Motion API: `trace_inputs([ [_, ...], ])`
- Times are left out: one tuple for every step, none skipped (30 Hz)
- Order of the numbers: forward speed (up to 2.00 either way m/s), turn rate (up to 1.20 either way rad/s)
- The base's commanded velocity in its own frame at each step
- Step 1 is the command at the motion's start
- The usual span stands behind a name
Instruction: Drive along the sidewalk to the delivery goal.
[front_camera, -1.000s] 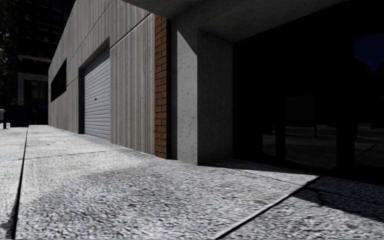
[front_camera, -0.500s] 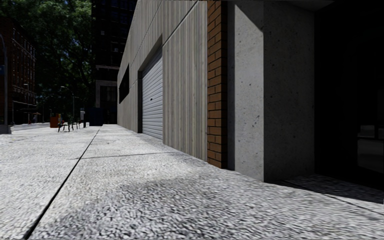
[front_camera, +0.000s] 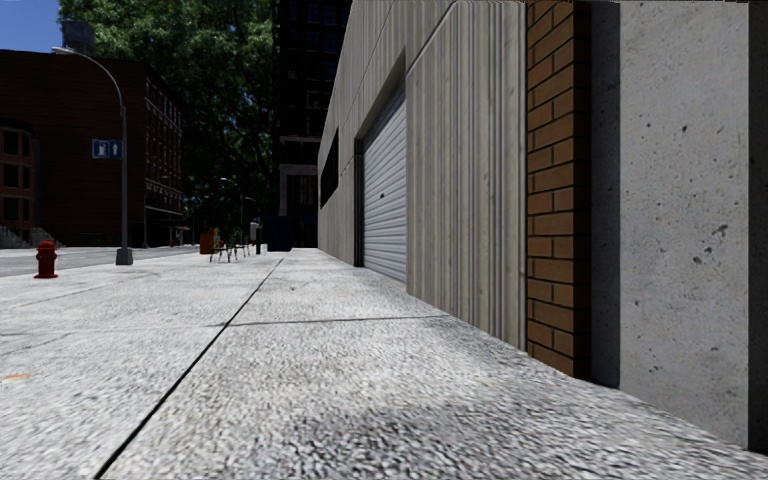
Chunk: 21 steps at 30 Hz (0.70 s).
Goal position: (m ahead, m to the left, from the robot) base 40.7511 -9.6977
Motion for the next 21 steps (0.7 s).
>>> trace_inputs([
  [1.52,0.0],
  [1.52,0.0],
  [1.52,0.0],
  [1.52,0.0],
  [1.52,0.0],
  [1.53,0.0],
  [1.54,0.0],
  [1.54,0.0],
  [1.54,0.0],
  [1.55,0.0],
  [1.56,0.23],
  [1.56,0.7],
  [1.56,1.2],
  [1.57,1.2],
  [1.57,1.2],
  [1.57,1.2],
  [1.57,1.2],
  [1.57,0.84],
  [1.58,0.59],
  [1.58,0.24],
  [1.58,0.24],
])
